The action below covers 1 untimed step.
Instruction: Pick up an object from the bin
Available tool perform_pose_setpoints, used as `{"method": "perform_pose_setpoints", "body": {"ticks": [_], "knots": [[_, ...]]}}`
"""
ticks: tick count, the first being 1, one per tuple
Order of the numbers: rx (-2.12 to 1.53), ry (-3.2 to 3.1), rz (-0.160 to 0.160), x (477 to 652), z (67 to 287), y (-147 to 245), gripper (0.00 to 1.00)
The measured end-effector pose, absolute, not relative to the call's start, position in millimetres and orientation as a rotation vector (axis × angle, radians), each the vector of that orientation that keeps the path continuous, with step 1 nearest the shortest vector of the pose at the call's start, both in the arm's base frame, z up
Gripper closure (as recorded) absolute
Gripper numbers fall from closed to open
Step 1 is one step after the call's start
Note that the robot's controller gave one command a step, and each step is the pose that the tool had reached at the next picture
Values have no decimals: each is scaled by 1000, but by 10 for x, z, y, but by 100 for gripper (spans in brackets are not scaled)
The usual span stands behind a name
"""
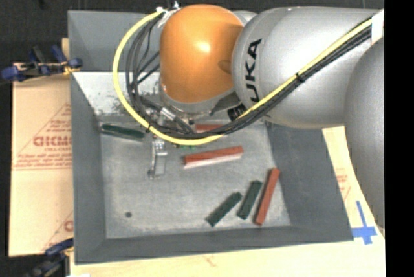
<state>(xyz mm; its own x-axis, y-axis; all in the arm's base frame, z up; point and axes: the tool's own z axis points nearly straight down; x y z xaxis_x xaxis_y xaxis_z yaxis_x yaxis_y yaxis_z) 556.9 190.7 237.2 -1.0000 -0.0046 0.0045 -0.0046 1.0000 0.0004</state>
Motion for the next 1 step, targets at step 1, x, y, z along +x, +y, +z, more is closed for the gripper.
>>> {"method": "perform_pose_setpoints", "body": {"ticks": [1], "knots": [[-1, -3145, -3, 5587, 2420, 1894, 100]]}}
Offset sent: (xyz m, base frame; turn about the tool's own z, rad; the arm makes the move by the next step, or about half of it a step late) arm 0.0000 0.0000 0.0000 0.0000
